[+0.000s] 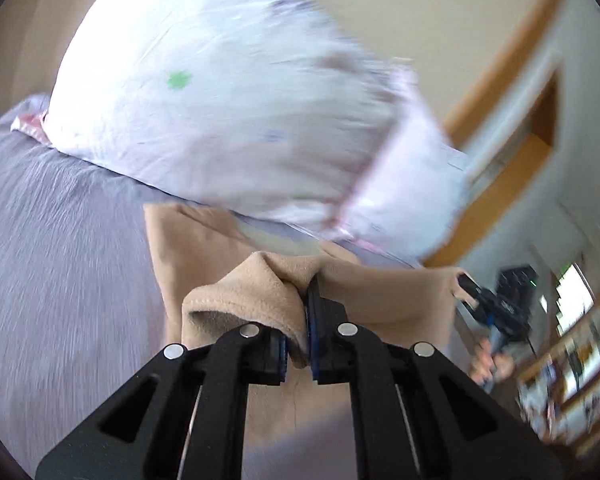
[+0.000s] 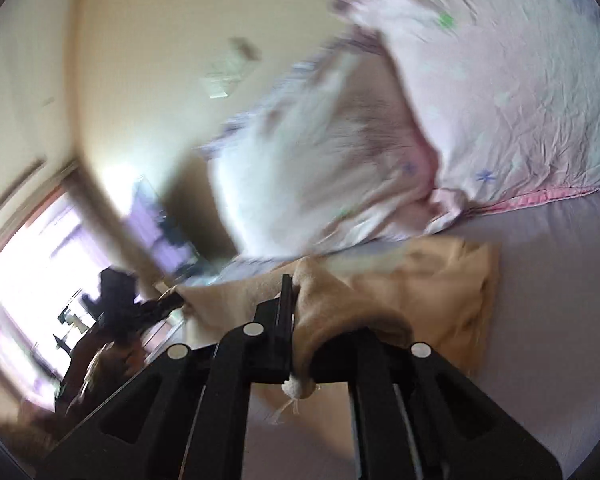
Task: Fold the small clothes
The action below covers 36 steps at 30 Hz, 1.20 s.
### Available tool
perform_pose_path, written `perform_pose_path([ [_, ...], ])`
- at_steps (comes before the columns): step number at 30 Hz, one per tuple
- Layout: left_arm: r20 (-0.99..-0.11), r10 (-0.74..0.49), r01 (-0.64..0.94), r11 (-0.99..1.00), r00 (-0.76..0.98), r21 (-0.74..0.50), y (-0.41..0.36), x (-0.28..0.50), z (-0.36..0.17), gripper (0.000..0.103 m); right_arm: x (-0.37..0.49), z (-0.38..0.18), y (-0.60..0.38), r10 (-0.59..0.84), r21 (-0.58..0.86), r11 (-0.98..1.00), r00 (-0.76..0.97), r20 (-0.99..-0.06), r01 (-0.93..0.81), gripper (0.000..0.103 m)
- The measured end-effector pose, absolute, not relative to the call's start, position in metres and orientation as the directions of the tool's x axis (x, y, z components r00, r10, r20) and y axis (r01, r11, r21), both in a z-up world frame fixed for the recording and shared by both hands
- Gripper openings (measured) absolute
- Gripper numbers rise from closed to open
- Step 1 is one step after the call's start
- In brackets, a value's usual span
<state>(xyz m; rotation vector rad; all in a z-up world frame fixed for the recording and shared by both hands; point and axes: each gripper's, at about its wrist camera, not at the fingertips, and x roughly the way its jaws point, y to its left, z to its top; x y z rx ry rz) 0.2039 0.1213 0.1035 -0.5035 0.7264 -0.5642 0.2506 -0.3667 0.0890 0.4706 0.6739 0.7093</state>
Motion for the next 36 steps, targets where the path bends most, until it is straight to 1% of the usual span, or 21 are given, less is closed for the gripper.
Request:
perform_pose_path([
  [2, -0.541, -0.593, 0.199, 0.762, 0.596, -0.617, 0.115, 0.254, 0.076, 0.007, 0.296, 0.066, -0.352, 0.655, 0.59, 0.735, 0.572, -0.494, -0.333, 0.006],
  [4, -0.569, -0.59, 0.133, 0.752, 0.573, -0.646, 0.116, 0.278, 0.055, 0.007, 0.327, 0.04, -0.349, 0.619, 0.605, 0.761, 0.546, -0.565, -0.236, 0.006],
  [8, -0.599, -0.582, 0.041, 0.735, 0.551, -0.676, 0.12, 0.305, 0.029, 0.007, 0.351, 0.014, -0.351, 0.56, 0.609, 0.786, 0.541, -0.627, -0.109, 0.009],
  [9, -0.593, -0.59, 0.03, 0.722, 0.549, -0.691, 0.122, 0.309, 0.026, 0.008, 0.357, 0.013, -0.35, 0.548, 0.609, 0.789, 0.541, -0.638, -0.08, 0.018],
  [10, -0.582, -0.601, 0.017, 0.703, 0.548, -0.711, 0.125, 0.312, 0.025, 0.009, 0.36, 0.013, -0.35, 0.54, 0.611, 0.789, 0.541, -0.645, -0.06, 0.039],
  [11, -0.57, -0.608, -0.005, 0.681, 0.552, -0.732, 0.13, 0.314, 0.025, 0.01, 0.364, 0.011, -0.353, 0.51, 0.597, 0.802, 0.552, -0.66, -0.026, 0.053],
  [12, -0.558, -0.617, -0.02, 0.661, 0.555, -0.75, 0.133, 0.316, 0.025, 0.02, 0.372, 0.011, -0.354, 0.477, 0.579, 0.815, 0.565, -0.673, 0.001, 0.066],
  [13, -0.532, -0.634, -0.039, 0.622, 0.562, -0.782, 0.139, 0.318, 0.026, 0.046, 0.375, 0.012, -0.356, 0.468, 0.578, 0.816, 0.575, -0.671, 0.011, 0.065],
  [14, -0.497, -0.65, -0.055, 0.575, 0.576, -0.816, 0.147, 0.316, 0.028, 0.065, 0.372, 0.016, -0.359, 0.481, 0.596, 0.803, 0.584, -0.654, 0.008, 0.065],
  [15, -0.435, -0.657, -0.059, 0.512, 0.616, -0.857, 0.158, 0.309, 0.033, 0.089, 0.368, 0.02, -0.36, 0.5, 0.615, 0.788, 0.592, -0.632, -0.01, 0.065],
  [17, -0.366, -0.653, -0.019, 0.474, 0.662, -0.88, 0.171, 0.297, 0.046, 0.09, 0.353, 0.031, -0.358, 0.536, 0.625, 0.777, 0.599, -0.595, -0.074, 0.065],
  [18, -0.378, -0.655, -0.001, 0.499, 0.654, -0.867, 0.174, 0.292, 0.055, 0.09, 0.344, 0.034, -0.355, 0.551, 0.621, 0.777, 0.592, -0.589, -0.105, 0.065],
  [21, -0.464, -0.639, 0.009, 0.593, 0.613, -0.805, 0.175, 0.275, 0.067, 0.09, 0.322, 0.03, -0.351, 0.57, 0.608, 0.783, 0.545, -0.615, -0.133, 0.066],
  [23, -0.526, -0.627, 0.011, 0.648, 0.575, -0.761, 0.173, 0.265, 0.066, 0.09, 0.316, 0.015, -0.349, 0.458, 0.51, 0.859, 0.515, -0.725, -0.045, 0.069],
  [24, -0.557, -0.622, 0.015, 0.674, 0.551, -0.738, 0.172, 0.258, 0.064, 0.09, 0.313, 0.006, -0.35, 0.441, 0.484, 0.873, 0.502, -0.744, -0.049, 0.068],
  [27, -0.628, -0.604, 0.026, 0.731, 0.49, -0.682, 0.161, 0.244, 0.051, 0.09, 0.294, 0.019, -0.357, 0.417, 0.463, 0.884, 0.546, -0.726, -0.06, 0.067],
  [28, -0.649, -0.598, 0.028, 0.746, 0.47, -0.666, 0.159, 0.239, 0.047, 0.09, 0.286, 0.024, -0.364, 0.435, 0.489, 0.869, 0.58, -0.689, -0.07, 0.072],
  [30, -0.681, -0.588, 0.041, 0.769, 0.437, -0.638, 0.153, 0.236, 0.039, 0.09, 0.261, 0.041, -0.387, 0.508, 0.589, 0.794, 0.693, -0.511, -0.148, 0.082],
  [32, -0.703, -0.58, 0.052, 0.785, 0.411, -0.618, 0.146, 0.233, 0.032, 0.09, 0.242, 0.043, -0.411, 0.501, 0.633, 0.756, 0.771, -0.394, -0.167, 0.089],
  [35, -0.717, -0.575, 0.065, 0.796, 0.393, -0.602, 0.133, 0.23, 0.026, 0.087, 0.227, 0.038, -0.445, 0.512, 0.71, 0.689, 0.792, -0.334, -0.147, 0.091],
  [36, -0.711, -0.596, 0.066, 0.781, 0.373, -0.62, 0.129, 0.231, 0.021, 0.079, 0.226, 0.034, -0.451, 0.524, 0.733, 0.665, 0.788, -0.323, -0.141, 0.091],
])
